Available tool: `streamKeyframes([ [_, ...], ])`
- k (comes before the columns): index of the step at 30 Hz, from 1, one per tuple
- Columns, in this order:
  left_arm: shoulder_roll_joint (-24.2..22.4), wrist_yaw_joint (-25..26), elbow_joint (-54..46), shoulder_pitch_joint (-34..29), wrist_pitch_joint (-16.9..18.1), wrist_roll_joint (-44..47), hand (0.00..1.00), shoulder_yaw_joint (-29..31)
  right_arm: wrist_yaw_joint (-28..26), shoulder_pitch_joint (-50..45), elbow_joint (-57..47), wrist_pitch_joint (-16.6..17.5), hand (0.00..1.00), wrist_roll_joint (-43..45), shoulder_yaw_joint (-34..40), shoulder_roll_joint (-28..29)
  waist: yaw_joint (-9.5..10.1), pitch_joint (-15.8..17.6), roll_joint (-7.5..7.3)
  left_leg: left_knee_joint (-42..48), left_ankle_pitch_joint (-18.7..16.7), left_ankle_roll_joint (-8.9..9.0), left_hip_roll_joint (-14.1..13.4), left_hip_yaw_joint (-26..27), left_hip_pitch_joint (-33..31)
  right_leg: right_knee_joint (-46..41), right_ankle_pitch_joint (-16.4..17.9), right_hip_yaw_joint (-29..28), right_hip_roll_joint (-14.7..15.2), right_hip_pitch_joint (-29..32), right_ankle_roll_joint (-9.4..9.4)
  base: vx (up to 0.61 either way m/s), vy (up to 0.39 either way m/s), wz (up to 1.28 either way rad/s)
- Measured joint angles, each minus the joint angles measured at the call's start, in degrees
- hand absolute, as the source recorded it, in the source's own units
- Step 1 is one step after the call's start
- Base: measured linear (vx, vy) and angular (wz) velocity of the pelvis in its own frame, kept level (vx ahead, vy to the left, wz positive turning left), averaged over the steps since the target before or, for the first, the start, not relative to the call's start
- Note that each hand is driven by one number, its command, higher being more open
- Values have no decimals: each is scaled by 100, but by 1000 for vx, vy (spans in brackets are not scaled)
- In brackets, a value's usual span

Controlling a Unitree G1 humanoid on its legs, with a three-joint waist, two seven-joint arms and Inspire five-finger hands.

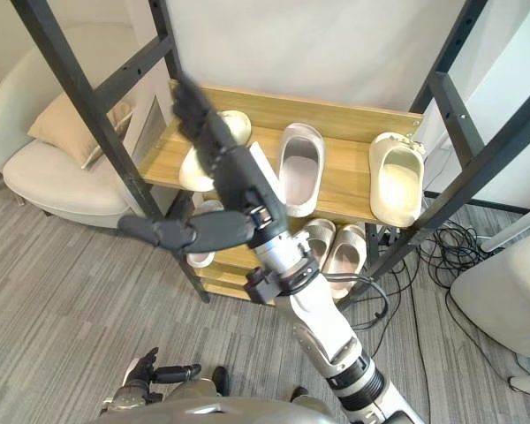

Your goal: Organize the slippers on the shoe rack

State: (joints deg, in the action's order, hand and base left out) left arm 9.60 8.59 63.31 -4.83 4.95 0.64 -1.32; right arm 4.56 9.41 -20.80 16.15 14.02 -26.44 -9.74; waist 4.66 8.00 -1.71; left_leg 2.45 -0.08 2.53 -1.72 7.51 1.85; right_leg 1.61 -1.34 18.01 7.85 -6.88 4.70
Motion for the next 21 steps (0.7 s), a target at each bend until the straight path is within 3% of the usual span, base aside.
streamKeyframes([
  [10, -23, -6, -23, -89, 12, -9, 100, 1, 1144, 61, -1, -1, 100, -2046, 1519, -468, -70, -53, 41, -10, 17, -26, 8, -4, 2, 51, -33, -14, 0, -12, 15, 0, 0, 0],
  [21, -7, -68, -66, -169, 71, -14, 100, 2, 1542, 279, 713, -427, 100, -2875, 2292, -1076, -177, -54, 44, -93, 21, -45, 26, -28, -22, 181, -89, -80, -23, 32, 30, 6, 1, -3],
])
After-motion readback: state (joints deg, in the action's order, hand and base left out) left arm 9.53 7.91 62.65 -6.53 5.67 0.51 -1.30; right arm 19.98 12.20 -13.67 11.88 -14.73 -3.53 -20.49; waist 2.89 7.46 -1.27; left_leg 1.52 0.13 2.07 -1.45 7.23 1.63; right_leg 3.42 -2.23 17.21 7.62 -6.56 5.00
